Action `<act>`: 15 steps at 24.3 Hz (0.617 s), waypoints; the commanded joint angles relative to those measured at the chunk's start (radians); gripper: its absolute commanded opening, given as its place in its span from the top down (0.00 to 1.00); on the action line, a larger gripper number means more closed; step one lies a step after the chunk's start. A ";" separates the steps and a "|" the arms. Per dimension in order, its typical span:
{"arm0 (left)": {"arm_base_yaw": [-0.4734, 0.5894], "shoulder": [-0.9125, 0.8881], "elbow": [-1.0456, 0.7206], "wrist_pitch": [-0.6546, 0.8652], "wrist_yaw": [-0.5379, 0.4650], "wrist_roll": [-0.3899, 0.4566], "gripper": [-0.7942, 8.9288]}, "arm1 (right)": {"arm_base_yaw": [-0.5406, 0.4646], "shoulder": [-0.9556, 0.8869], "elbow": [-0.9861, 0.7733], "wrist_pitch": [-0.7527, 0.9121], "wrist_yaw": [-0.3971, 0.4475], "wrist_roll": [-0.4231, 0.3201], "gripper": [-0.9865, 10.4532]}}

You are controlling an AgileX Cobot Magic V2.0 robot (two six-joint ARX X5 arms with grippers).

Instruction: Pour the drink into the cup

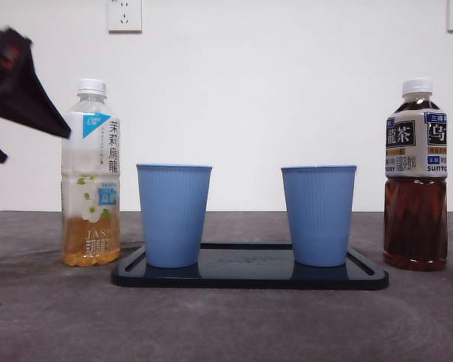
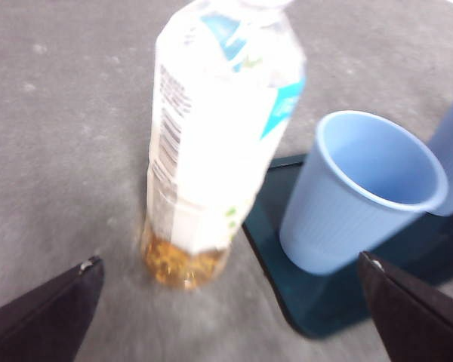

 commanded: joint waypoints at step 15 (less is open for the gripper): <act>-0.019 0.419 -0.002 0.457 -0.002 0.003 0.31 | 0.006 0.005 0.013 0.005 0.000 -0.003 0.50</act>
